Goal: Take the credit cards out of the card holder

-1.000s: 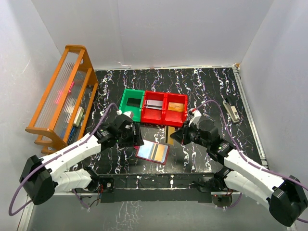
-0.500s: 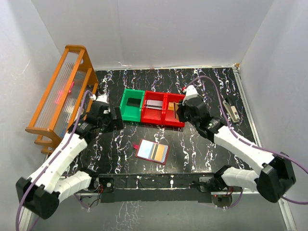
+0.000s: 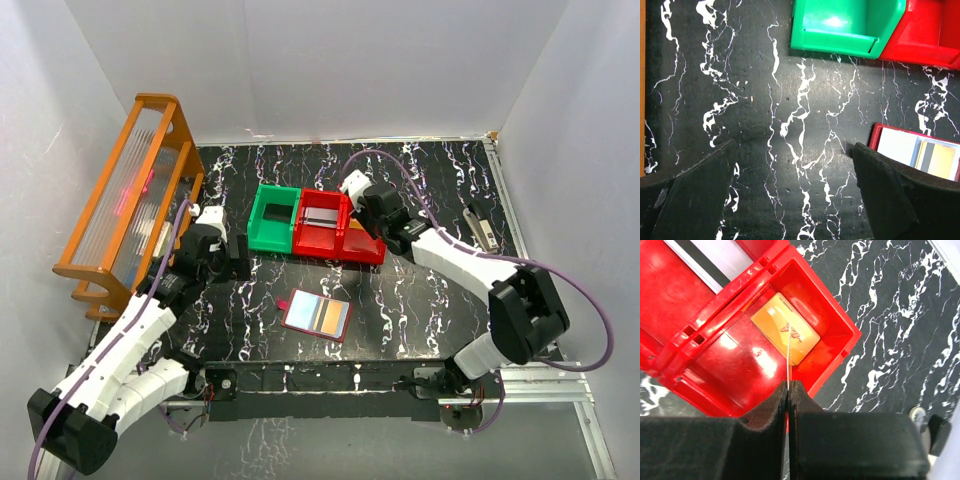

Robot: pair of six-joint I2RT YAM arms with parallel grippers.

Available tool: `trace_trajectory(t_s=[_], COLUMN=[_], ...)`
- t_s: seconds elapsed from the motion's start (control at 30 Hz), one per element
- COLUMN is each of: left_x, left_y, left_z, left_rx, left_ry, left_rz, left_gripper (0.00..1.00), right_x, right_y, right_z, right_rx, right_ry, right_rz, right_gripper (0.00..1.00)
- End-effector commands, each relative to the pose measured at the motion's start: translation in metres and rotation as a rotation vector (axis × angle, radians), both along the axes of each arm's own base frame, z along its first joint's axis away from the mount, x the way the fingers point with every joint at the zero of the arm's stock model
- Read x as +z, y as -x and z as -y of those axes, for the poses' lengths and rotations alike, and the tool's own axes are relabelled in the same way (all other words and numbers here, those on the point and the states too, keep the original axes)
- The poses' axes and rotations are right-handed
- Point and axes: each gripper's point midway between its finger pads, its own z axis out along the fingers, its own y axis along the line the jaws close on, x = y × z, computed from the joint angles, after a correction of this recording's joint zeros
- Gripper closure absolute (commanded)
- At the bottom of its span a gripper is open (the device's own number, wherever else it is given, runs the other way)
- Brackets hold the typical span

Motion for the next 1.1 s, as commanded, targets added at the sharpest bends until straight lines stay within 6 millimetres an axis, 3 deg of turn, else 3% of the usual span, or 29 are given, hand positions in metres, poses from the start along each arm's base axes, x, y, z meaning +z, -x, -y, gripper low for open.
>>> trace_trajectory(t_s=[0.0,0.13,0.23,0.77,0.83,1.07], left_x=[0.011,0.017,0.021,0.019,0.019,0.018], left_y=[-0.012,-0.016,-0.015,-0.018,-0.018,-0.018], left_z=[-0.007,-0.011,-0.016,-0.018,-0.019,-0.020], left_rx=[0.013,0.019,0.037,0.051,0.054,0.061], left_ry=[-0.050,-0.062,-0.069,-0.082,-0.084,-0.091], left_rz=[0.058,0.114,0.128,0.126,0.128,0.125], left_gripper=[0.01,0.01,0.01,0.01,0.01,0.02], right_x=[0.028,0.031,0.019,-0.014,-0.028,-0.049], right_y=[-0.034,-0.054,-0.060,-0.081,-0.082,-0.082], right_z=[0.001,-0.004,-0.006,-0.010,-0.012,-0.011], right_rx=[0.106,0.154,0.225,0.284,0.299,0.287], right_ry=[0.186,0.148,0.213,0.325,0.339,0.375], right_rz=[0.169,0.206,0.181,0.161,0.134,0.111], right_gripper=[1.00,1.00,1.00,1.00,1.00,1.00])
